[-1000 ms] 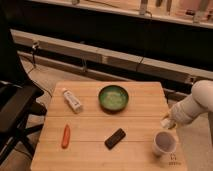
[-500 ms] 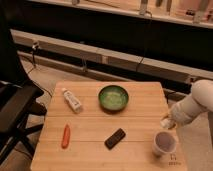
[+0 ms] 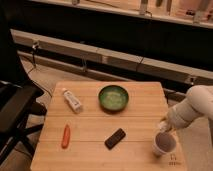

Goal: Place the white sponge in the ceramic cup

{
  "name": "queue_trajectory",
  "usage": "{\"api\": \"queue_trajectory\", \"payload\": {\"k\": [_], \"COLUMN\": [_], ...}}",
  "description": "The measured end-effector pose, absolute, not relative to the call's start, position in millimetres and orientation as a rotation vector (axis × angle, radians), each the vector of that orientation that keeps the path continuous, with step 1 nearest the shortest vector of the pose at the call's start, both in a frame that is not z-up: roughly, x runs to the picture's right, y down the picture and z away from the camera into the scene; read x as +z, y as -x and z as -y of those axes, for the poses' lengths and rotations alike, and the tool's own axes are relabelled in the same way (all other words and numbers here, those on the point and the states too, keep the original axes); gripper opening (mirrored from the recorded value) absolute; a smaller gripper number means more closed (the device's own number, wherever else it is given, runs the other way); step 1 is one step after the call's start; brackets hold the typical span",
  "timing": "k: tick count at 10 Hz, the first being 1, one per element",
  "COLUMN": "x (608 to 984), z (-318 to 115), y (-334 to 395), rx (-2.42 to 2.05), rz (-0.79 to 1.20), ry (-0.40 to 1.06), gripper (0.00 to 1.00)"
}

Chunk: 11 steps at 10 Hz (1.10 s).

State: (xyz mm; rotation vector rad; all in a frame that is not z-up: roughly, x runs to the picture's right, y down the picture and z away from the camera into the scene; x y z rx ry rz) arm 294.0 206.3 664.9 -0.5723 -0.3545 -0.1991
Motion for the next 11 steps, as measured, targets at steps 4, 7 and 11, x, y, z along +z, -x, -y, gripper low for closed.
{"api": "queue_trajectory", "payload": {"k": [4,7,11], "x": [649.1,640.0,640.5], "z": [-223.2,-238.6,-239.4], "y": [-289.0,-289.4,-298.7], "rx": [-0.189,-0.189,-0.142], "rz": [0.398,0.389,0.376], "ry": [0.579,0.609,0.590], "gripper": [0.72,0.79,0.79]}}
